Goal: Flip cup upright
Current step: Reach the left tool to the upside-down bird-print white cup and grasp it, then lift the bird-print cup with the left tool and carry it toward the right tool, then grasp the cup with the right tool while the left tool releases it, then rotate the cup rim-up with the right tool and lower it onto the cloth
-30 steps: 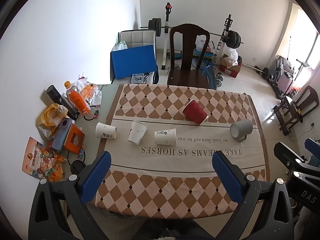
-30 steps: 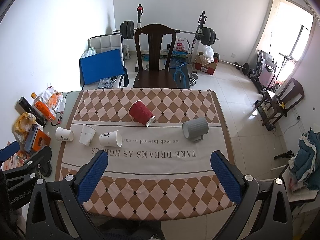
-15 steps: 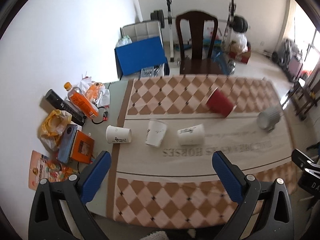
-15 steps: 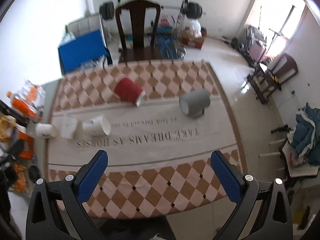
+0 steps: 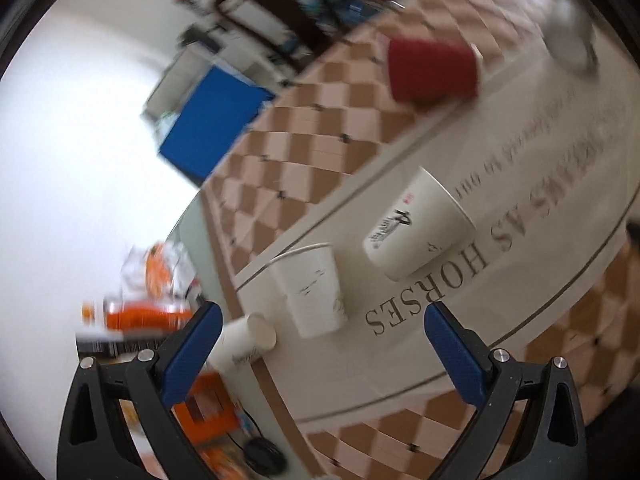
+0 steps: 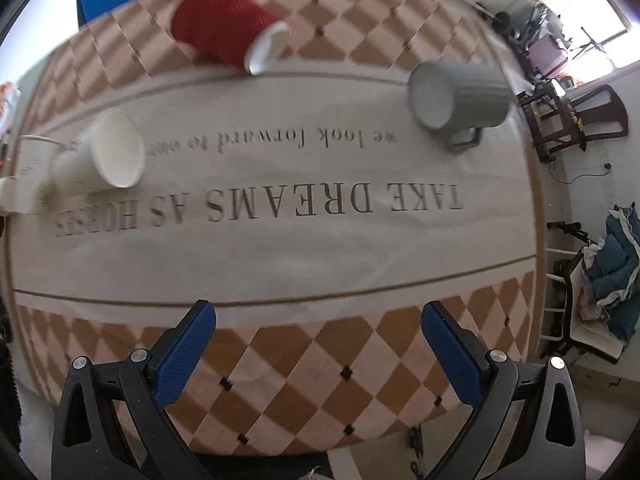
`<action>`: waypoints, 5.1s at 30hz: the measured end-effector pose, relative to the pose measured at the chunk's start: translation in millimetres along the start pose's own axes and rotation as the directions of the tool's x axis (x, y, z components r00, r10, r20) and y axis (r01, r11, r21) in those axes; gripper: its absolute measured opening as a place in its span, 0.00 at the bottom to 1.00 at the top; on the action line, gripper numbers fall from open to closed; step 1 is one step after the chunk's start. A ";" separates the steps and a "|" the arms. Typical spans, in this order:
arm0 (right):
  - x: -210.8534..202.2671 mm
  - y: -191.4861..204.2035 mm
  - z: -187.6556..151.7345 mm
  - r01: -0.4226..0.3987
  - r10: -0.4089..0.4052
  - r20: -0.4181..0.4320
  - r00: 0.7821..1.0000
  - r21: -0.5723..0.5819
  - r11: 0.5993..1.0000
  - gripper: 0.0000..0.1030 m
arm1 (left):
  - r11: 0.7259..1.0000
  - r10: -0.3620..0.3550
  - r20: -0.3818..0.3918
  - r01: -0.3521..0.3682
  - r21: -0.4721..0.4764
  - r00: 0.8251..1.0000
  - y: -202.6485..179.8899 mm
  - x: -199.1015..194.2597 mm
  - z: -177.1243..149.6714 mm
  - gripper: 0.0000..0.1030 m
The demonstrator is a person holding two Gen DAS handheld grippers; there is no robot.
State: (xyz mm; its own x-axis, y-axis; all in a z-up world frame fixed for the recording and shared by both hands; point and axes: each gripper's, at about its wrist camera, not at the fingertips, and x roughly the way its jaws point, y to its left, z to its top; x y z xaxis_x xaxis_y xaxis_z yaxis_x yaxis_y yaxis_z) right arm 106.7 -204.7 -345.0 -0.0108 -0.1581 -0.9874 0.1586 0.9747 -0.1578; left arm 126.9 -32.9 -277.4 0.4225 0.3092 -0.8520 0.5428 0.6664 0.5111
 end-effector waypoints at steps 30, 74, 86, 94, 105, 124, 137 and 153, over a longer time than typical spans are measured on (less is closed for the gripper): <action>85.1 -12.2 72.9 0.027 -0.036 -0.145 0.989 -0.060 0.998 1.00 | 0.954 -0.118 -0.093 0.139 0.266 0.989 -53.3 81.5 59.8 0.54; 105.6 -149.8 -66.8 0.105 -0.062 -0.194 0.979 0.222 0.969 1.00 | 0.545 -0.702 -0.036 0.505 -0.669 0.711 -112.8 11.2 -4.7 0.52; 112.3 -178.6 -78.8 0.121 -0.070 -0.202 0.977 0.253 0.960 1.00 | 0.437 -0.778 -0.031 0.506 -0.744 0.627 -147.4 18.2 -3.0 0.52; 105.3 -177.5 -71.3 0.085 -0.036 -0.196 0.980 0.250 0.964 1.00 | 0.398 -0.807 -0.028 0.508 -0.764 0.590 -137.9 13.5 -5.9 0.52; 45.9 -118.9 -61.5 -0.097 0.114 -0.114 0.987 0.146 0.985 1.00 | 0.685 -0.479 -0.008 0.368 -0.629 0.878 -49.3 -26.7 -46.9 1.00; 42.6 13.1 -49.2 -0.110 0.110 -0.116 0.987 0.000 0.994 0.82 | 0.754 -0.389 -0.118 0.242 -0.611 0.914 -57.8 48.1 -87.5 1.00; 49.7 26.3 -46.4 -0.198 0.201 -0.054 0.978 0.060 0.978 0.59 | 0.756 -0.400 -0.133 0.245 -0.607 0.907 -54.9 62.8 -86.4 1.00; 37.0 24.3 18.9 -0.268 0.180 0.541 0.821 0.088 0.959 0.59 | 0.730 -0.368 -0.139 0.193 -0.656 0.919 -17.9 98.2 -62.0 1.00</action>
State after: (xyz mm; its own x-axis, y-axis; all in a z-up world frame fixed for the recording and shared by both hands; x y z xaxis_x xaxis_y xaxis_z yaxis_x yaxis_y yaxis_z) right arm 128.7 -189.9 -385.2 0.5542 -0.0397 -0.8315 0.2414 0.9636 0.1149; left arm 113.6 27.6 -377.2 0.0874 0.1336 -0.9872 0.0013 0.9909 0.1342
